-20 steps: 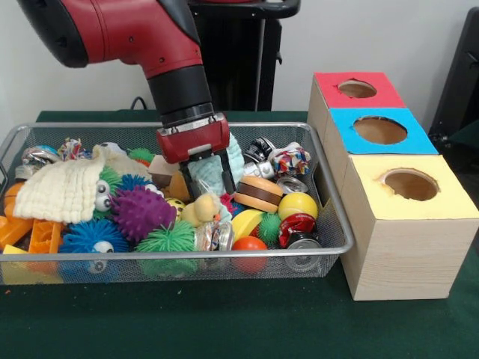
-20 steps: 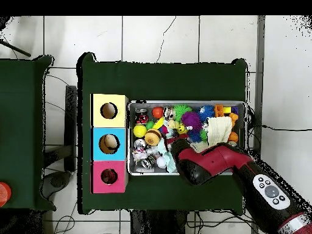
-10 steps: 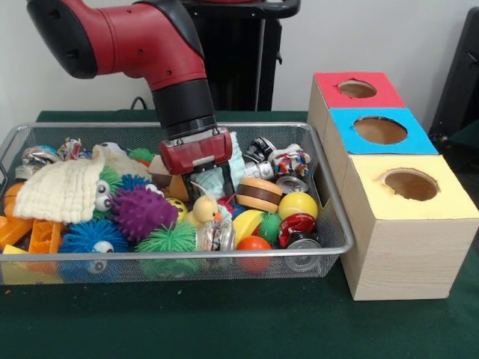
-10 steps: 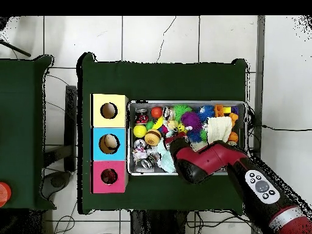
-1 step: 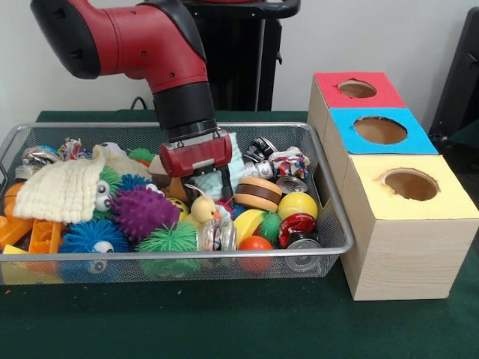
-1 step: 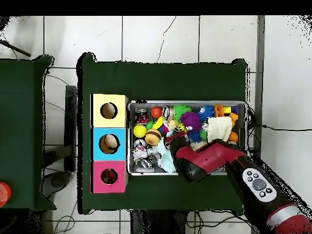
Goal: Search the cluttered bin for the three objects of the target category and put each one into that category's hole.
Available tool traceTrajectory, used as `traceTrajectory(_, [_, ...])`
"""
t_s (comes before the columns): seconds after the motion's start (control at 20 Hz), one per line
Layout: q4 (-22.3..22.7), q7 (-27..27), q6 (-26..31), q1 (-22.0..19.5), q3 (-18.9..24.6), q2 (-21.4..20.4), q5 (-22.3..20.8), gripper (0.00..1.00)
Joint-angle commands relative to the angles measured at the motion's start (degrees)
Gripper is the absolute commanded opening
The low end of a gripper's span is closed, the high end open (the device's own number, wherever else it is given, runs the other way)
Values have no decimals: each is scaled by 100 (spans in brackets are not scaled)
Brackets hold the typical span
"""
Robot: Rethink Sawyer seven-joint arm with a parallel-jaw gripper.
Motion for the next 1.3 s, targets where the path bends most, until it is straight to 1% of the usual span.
traceTrajectory(0.05, [-778, -255, 190, -306, 498, 227, -251, 100])
traceTrajectory(0.15, [-777, -211, 133, -267, 474, 176, -273, 100])
traceTrajectory(0.25, [-806, -58, -54, -124, 313, 67, -298, 100])
traceTrajectory(0.3, [-794, -50, -59, -108, 319, -12, -273, 100])
traceTrajectory(0.7, [-822, 18, 155, 120, 294, -323, 35, 100])
traceTrajectory(0.8, [-846, 62, 184, 223, 207, -391, 71, 100])
traceTrajectory(0.85, [-814, -29, 278, 172, 279, -413, 83, 100])
traceTrajectory(0.9, [-705, -219, 429, -2, 487, -422, 133, 100])
traceTrajectory(1.0, [-645, -185, 494, 40, 458, -529, 240, 100])
traceTrajectory(1.15, [-521, -282, 669, -38, 602, -645, 469, 100])
traceTrajectory(1.2, [-504, -245, 764, 19, 570, -725, 613, 100])
traceTrajectory(1.3, [-468, -229, 818, 56, 544, -798, 739, 100])
